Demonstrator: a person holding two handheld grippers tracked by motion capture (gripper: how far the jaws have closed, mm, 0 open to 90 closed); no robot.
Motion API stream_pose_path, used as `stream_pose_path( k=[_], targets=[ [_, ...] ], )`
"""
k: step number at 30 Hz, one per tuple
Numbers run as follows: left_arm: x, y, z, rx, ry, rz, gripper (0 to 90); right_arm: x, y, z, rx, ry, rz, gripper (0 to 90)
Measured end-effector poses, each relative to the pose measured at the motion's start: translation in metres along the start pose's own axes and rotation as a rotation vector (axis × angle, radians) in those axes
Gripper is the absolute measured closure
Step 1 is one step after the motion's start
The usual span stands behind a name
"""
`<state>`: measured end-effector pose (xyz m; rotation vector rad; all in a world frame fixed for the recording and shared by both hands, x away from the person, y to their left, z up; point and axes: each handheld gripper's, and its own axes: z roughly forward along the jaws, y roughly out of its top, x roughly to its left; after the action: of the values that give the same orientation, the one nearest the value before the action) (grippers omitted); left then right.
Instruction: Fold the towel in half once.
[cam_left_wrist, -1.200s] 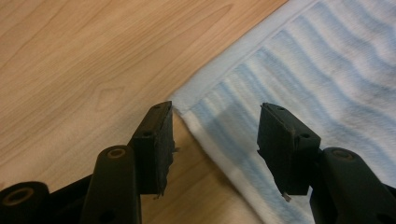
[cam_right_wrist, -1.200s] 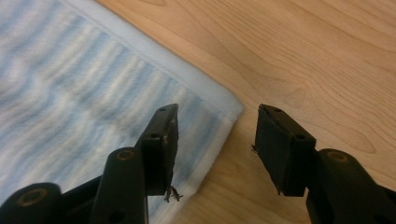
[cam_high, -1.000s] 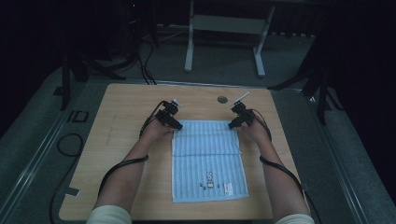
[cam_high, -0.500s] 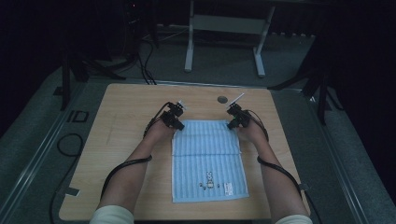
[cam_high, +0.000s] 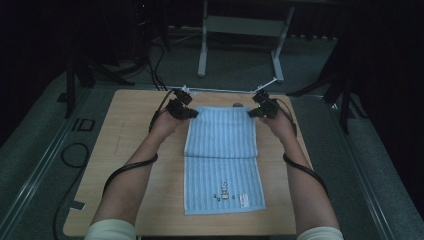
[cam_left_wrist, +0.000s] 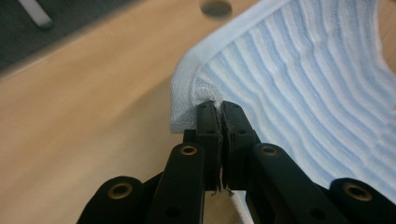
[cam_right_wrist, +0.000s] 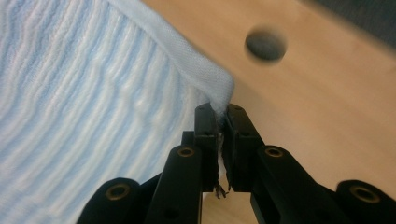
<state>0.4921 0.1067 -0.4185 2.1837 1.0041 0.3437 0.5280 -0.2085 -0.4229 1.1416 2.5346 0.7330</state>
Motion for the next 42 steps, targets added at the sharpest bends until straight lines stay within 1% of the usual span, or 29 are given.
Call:
stream_pose_path(
  k=[1,2,4,6,7,8,9,10,12,13,14,16,17,19,20,22,24,25,26,28,30,31,33,36,37,39,40,41,42],
  targets=[
    [0.001,0.006,-0.009,-0.022,0.016,0.004,86.3,-0.001,0.008,-0.011,-0.024,-0.002,-0.01,84.5],
    [0.002,0.011,-0.018,-0.041,0.015,0.004,86.3,-0.001,0.014,-0.02,-0.05,-0.011,-0.017,84.5],
    [0.001,0.02,-0.033,-0.08,0.043,-0.005,86.2,-0.001,0.027,-0.039,-0.097,-0.012,-0.025,84.5],
    [-0.002,0.025,-0.043,-0.103,0.047,0.016,86.2,-0.001,0.035,-0.054,-0.139,-0.03,-0.03,84.5],
    [-0.004,0.026,-0.049,-0.122,0.065,0.03,86.1,0.0,0.039,-0.062,-0.153,-0.032,-0.035,84.5],
    [-0.004,0.026,-0.049,-0.122,0.065,0.03,86.1,0.0,0.039,-0.062,-0.153,-0.032,-0.035,84.5],
    [-0.004,0.027,-0.055,-0.14,0.062,0.029,86.1,0.003,0.043,-0.078,-0.187,-0.053,-0.049,84.5],
    [-0.005,0.025,-0.062,-0.153,0.048,0.032,86.0,0.005,0.043,-0.084,-0.198,-0.047,-0.053,84.5],
    [-0.005,0.025,-0.062,-0.153,0.048,0.032,86.0,0.006,0.042,-0.088,-0.21,-0.042,-0.06,84.5],
    [-0.009,0.013,-0.07,-0.168,0.013,0.046,86.0,0.012,0.034,-0.097,-0.231,-0.045,-0.07,84.5],
    [-0.011,0.007,-0.071,-0.173,0.012,0.054,86.0,0.015,0.03,-0.1,-0.232,-0.04,-0.084,84.5],
    [-0.016,-0.007,-0.07,-0.168,-0.011,0.073,85.9,0.021,0.017,-0.104,-0.242,-0.039,-0.109,84.5],
    [-0.018,-0.014,-0.07,-0.169,-0.021,0.073,86.0,0.024,0.011,-0.104,-0.239,-0.023,-0.114,84.5],
    [-0.023,-0.029,-0.067,-0.164,-0.048,0.065,85.9,0.029,-0.004,-0.104,-0.237,-0.015,-0.131,84.5],
    [-0.025,-0.036,-0.066,-0.163,-0.057,0.064,86.0,0.031,-0.011,-0.102,-0.234,0.003,-0.13,84.5],
    [-0.031,-0.049,-0.062,-0.152,-0.08,0.058,86.0,0.037,-0.026,-0.1,-0.24,0.022,-0.138,84.5],
    [-0.037,-0.061,-0.057,-0.137,-0.099,0.059,86.1,0.042,-0.039,-0.095,-0.223,0.035,-0.145,84.5],
    [-0.037,-0.061,-0.057,-0.137,-0.099,0.059,86.1,0.045,-0.046,-0.092,-0.221,0.042,-0.147,84.5],
    [-0.043,-0.074,-0.051,-0.114,-0.114,0.062,86.1,0.047,-0.052,-0.09,-0.209,0.051,-0.146,84.5],
    [-0.049,-0.087,-0.046,-0.098,-0.131,0.061,86.1,0.053,-0.066,-0.085,-0.205,0.072,-0.144,84.5],
    [-0.055,-0.099,-0.043,-0.085,-0.14,0.056,86.0,0.057,-0.079,-0.078,-0.182,0.09,-0.151,84.5],
    [-0.058,-0.105,-0.042,-0.081,-0.149,0.056,86.1,0.059,-0.087,-0.074,-0.179,0.093,-0.148,84.5],
    [-0.064,-0.117,-0.038,-0.071,-0.157,0.04,86.1,0.063,-0.1,-0.066,-0.146,0.109,-0.148,84.5],
    [-0.073,-0.135,-0.029,-0.04,-0.193,0.025,86.0,0.066,-0.119,-0.054,-0.119,0.131,-0.132,84.5],
    [-0.077,-0.14,-0.026,-0.034,-0.203,0.024,86.0,0.067,-0.125,-0.05,-0.116,0.137,-0.119,84.5],
    [-0.083,-0.15,-0.021,-0.02,-0.216,0.016,86.0,0.068,-0.136,-0.044,-0.105,0.146,-0.111,84.4],
    [-0.086,-0.155,-0.021,-0.025,-0.217,0.01,86.0,0.068,-0.142,-0.041,-0.105,0.156,-0.094,84.5],
    [-0.086,-0.155,-0.021,-0.025,-0.217,0.01,86.0,0.068,-0.142,-0.041,-0.105,0.156,-0.094,84.5],
    [-0.088,-0.159,-0.02,-0.024,-0.233,-0.003,86.0,0.069,-0.147,-0.039,-0.103,0.166,-0.09,84.4]
  ],
)
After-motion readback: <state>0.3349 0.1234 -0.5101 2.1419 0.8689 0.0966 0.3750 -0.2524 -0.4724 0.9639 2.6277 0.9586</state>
